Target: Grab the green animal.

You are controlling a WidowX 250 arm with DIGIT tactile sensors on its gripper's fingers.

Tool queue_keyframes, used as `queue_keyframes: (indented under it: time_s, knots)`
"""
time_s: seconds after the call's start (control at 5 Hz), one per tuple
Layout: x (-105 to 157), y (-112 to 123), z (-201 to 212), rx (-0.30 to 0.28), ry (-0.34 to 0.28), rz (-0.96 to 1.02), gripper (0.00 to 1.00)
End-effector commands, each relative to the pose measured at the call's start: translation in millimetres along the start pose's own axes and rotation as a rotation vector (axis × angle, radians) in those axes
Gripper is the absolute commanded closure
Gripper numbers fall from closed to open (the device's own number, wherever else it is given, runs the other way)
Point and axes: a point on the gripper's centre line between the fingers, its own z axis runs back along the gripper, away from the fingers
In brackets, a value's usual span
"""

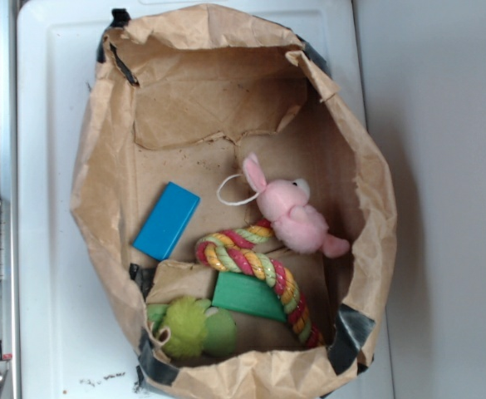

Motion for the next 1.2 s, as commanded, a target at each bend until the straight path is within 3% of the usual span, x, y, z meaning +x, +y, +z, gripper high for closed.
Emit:
queue_keyframes:
  time_s: [0.0,0.4,1.0]
  knots:
    - [0,0,0,0.000,0.000,0.000,0.00]
    - [64,-15,-3,-0.010,-0.028,0.107,0.00]
    - [137,-6,-57,0.048,-0.043,0.211,0.00]
